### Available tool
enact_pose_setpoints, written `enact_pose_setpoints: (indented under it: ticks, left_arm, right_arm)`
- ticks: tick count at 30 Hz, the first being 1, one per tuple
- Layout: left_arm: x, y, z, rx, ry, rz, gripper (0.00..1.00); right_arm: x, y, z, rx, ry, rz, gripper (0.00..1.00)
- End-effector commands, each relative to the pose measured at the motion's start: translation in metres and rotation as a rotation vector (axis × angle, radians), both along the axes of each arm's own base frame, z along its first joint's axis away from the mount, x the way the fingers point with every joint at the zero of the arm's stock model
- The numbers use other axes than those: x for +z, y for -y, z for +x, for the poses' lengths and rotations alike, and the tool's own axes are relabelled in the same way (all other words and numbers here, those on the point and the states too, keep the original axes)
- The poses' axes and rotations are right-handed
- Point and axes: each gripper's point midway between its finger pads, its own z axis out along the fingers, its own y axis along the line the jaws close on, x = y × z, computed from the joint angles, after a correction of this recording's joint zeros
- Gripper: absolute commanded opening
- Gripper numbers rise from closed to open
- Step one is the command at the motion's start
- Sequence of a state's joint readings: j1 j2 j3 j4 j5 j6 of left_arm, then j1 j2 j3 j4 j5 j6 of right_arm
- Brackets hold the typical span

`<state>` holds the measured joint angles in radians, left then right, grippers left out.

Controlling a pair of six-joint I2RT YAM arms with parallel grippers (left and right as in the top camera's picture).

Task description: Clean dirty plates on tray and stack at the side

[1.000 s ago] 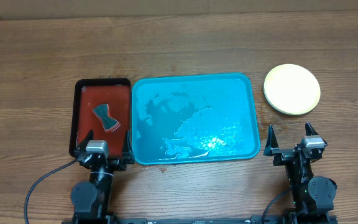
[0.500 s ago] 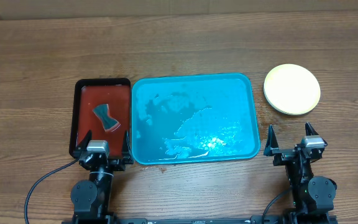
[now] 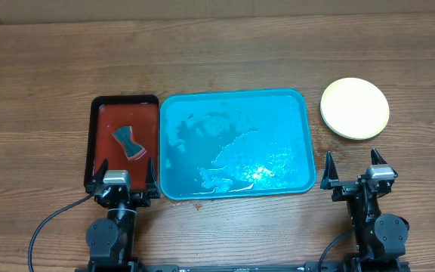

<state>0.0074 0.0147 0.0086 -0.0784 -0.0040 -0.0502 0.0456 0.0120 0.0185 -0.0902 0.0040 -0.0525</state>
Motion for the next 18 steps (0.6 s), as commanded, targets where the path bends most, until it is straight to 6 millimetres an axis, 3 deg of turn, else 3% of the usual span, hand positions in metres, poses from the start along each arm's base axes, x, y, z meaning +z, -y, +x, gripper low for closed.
enact_pose_setpoints:
  ticks: [1, 18]
  left_arm:
    - [0.0003, -0.0051, -0.0005, 0.026, 0.006, 0.022, 1.00]
    - [0.0001, -0.0049, -0.0005, 0.021, 0.004, 0.061, 1.00]
  right_arm:
    - [-0.0015, 0.0008, 0.0001, -0.002, 0.005, 0.000, 1.00]
    - [-0.0015, 0.0008, 0.0001, -0.002, 0.005, 0.000, 1.00]
